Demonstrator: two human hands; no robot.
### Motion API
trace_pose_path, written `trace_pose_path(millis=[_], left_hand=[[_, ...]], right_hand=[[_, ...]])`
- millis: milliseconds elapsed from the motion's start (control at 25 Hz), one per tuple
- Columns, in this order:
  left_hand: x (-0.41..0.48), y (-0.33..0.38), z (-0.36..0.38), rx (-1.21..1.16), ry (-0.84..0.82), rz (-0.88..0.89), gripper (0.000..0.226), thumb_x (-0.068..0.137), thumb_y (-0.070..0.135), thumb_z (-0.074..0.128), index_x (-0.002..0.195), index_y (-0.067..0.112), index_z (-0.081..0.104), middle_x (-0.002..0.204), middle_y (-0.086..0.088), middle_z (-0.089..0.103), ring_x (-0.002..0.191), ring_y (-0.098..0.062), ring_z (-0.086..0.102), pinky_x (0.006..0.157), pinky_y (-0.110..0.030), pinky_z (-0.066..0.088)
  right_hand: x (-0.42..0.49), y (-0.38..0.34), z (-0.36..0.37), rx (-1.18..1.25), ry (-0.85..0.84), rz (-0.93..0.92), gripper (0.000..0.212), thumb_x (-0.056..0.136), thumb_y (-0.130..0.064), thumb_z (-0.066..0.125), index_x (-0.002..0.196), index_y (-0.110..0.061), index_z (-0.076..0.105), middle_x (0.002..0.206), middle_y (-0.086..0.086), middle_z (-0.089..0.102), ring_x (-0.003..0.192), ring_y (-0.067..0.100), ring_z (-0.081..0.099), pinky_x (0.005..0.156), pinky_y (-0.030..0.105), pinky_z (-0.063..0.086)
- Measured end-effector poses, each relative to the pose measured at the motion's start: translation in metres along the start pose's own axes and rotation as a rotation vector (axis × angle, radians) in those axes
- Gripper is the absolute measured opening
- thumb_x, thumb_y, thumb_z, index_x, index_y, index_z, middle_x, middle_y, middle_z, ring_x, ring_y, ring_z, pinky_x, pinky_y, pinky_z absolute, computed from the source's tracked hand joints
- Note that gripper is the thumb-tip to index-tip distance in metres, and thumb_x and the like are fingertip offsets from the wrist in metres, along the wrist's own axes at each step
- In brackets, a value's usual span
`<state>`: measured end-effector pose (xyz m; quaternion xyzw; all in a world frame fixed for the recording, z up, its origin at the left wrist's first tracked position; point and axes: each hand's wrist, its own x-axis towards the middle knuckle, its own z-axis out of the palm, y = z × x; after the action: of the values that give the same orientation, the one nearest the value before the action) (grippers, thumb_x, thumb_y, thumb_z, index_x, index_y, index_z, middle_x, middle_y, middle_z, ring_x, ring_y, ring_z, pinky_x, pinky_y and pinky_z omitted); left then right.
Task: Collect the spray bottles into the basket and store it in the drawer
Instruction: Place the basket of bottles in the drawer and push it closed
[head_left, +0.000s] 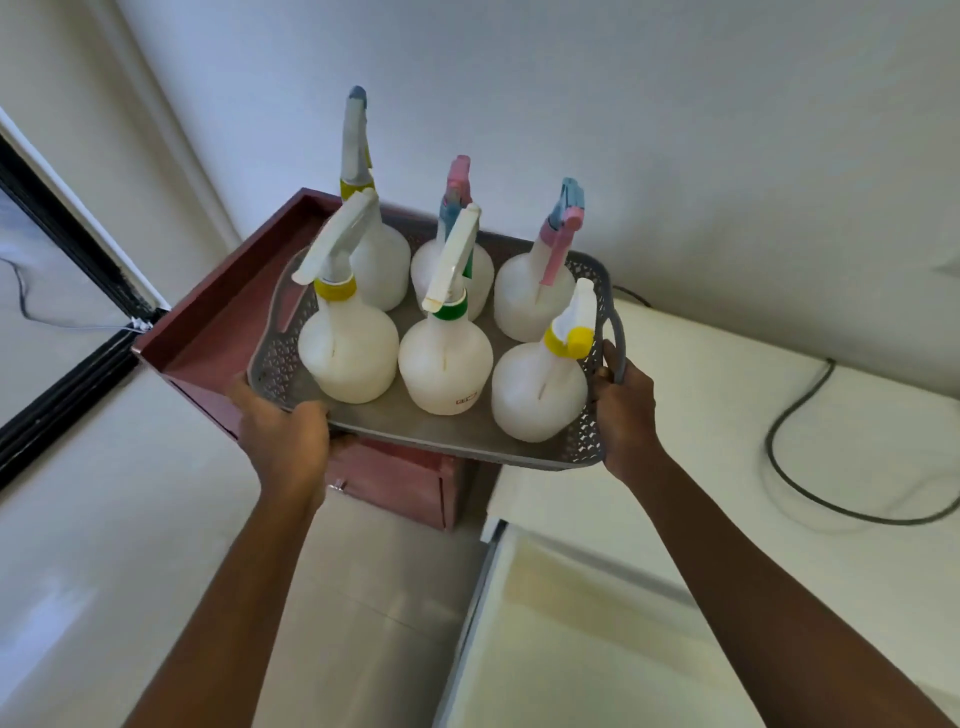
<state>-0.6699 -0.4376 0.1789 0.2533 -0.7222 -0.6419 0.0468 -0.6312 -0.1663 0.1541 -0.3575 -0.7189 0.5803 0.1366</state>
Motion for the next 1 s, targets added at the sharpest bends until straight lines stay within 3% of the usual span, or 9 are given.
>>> trace_pose_path(millis=[200, 280, 400, 520, 600, 800, 920, 1000], left_hand=[[-0.122, -0.022, 0.007, -0.019, -0.062, -0.038, 0.054, 0.066, 0.004, 0.054, 0.110, 0.032, 0.036, 0.107, -0.007, 0.054, 0.091, -0.038, 0.063, 0.070, -0.053, 0.058], [-0.175, -0.031, 0.010, -0.033, -0.111, -0.059, 0.051, 0.074, -0.003, 0.055, 0.114, 0.022, 0.037, 0.110, -0.007, 0.051, 0.092, -0.037, 0.062, 0.063, -0.044, 0.059], [-0.246, -0.050, 0.011, -0.027, -0.159, -0.122, 0.049, 0.077, -0.002, 0.060, 0.115, 0.020, 0.038, 0.114, -0.010, 0.050, 0.094, -0.033, 0.061, 0.055, -0.031, 0.058], [-0.295, -0.083, 0.008, 0.010, -0.177, -0.176, 0.049, 0.076, 0.001, 0.064, 0.115, 0.021, 0.041, 0.118, -0.014, 0.052, 0.094, -0.032, 0.062, 0.053, -0.029, 0.058], [-0.322, -0.104, 0.004, 0.042, -0.201, -0.201, 0.047, 0.076, 0.003, 0.065, 0.112, 0.022, 0.042, 0.116, -0.016, 0.054, 0.091, -0.032, 0.063, 0.054, -0.031, 0.059], [-0.360, -0.141, -0.014, 0.225, -0.246, -0.219, 0.047, 0.075, 0.005, 0.069, 0.109, 0.023, 0.044, 0.110, -0.013, 0.056, 0.091, -0.027, 0.062, 0.065, -0.038, 0.060], [-0.368, -0.152, -0.028, 0.364, -0.253, -0.219, 0.045, 0.073, 0.004, 0.071, 0.106, 0.020, 0.044, 0.102, -0.013, 0.058, 0.075, -0.015, 0.061, 0.081, -0.043, 0.055], [-0.370, -0.160, -0.036, 0.464, -0.252, -0.220, 0.044, 0.070, 0.005, 0.071, 0.102, 0.020, 0.044, 0.094, -0.012, 0.061, 0.073, -0.022, 0.063, 0.085, -0.044, 0.053]], right_hand=[[-0.045, 0.037, -0.121, 0.025, 0.045, 0.007, 0.038, 0.085, -0.012, 0.049, 0.114, -0.033, 0.062, 0.095, 0.002, 0.071, 0.095, 0.029, 0.064, 0.089, 0.048, 0.051], [-0.066, 0.053, -0.174, -0.001, 0.076, 0.021, 0.041, 0.084, -0.010, 0.050, 0.117, -0.032, 0.061, 0.095, 0.001, 0.070, 0.091, 0.026, 0.062, 0.086, 0.044, 0.050], [-0.104, 0.082, -0.243, 0.010, 0.106, 0.040, 0.048, 0.082, -0.005, 0.052, 0.122, -0.030, 0.059, 0.107, 0.000, 0.071, 0.103, 0.022, 0.063, 0.095, 0.046, 0.049], [-0.140, 0.119, -0.295, -0.011, 0.126, 0.065, 0.048, 0.084, -0.004, 0.052, 0.123, -0.030, 0.058, 0.111, -0.002, 0.070, 0.108, 0.021, 0.063, 0.098, 0.049, 0.048], [-0.164, 0.148, -0.320, -0.021, 0.154, 0.094, 0.044, 0.088, -0.009, 0.053, 0.125, -0.032, 0.056, 0.112, -0.002, 0.070, 0.106, 0.018, 0.063, 0.097, 0.049, 0.048], [-0.218, 0.203, -0.346, 0.022, 0.201, 0.143, 0.042, 0.092, -0.009, 0.053, 0.126, -0.033, 0.056, 0.083, -0.020, 0.071, 0.092, 0.017, 0.060, 0.082, 0.037, 0.048], [-0.244, 0.225, -0.346, 0.066, 0.210, 0.147, 0.046, 0.093, -0.004, 0.050, 0.127, -0.034, 0.052, 0.091, -0.024, 0.071, 0.094, 0.010, 0.058, 0.083, 0.033, 0.047], [-0.259, 0.238, -0.347, 0.077, 0.203, 0.155, 0.045, 0.094, -0.005, 0.047, 0.130, -0.033, 0.049, 0.108, -0.020, 0.067, 0.098, 0.003, 0.059, 0.086, 0.025, 0.048]])
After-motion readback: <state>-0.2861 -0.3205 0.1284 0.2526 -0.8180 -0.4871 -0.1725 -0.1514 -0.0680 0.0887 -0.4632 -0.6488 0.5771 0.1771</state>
